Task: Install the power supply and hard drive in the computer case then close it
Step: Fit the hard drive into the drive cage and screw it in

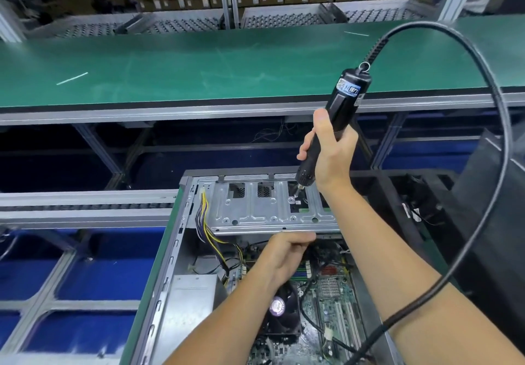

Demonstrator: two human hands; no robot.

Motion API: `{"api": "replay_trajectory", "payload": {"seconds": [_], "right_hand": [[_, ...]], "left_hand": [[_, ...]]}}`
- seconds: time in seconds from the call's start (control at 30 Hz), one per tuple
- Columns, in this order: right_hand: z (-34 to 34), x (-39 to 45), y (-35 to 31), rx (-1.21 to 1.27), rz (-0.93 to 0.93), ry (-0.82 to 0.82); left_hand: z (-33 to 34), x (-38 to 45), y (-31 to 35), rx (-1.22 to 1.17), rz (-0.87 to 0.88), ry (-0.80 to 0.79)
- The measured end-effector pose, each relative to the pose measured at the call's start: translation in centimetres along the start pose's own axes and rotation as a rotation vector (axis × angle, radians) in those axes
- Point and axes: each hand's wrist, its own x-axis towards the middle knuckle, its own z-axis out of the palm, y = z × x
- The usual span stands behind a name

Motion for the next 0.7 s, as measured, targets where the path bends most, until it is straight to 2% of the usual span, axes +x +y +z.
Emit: {"api": "replay_trajectory", "payload": {"seconds": [0.23, 0.7], "right_hand": [[0.7, 0.3, 1.3, -0.026, 0.008, -0.028], [0.4, 0.5, 2.7, -0.055, 0.026, -0.039]], "left_hand": [[0.0, 0.5, -0.1, -0.019, 0.019, 0.057], [0.5, 0.3, 0.0, -0.02, 0.046, 0.062]]}}
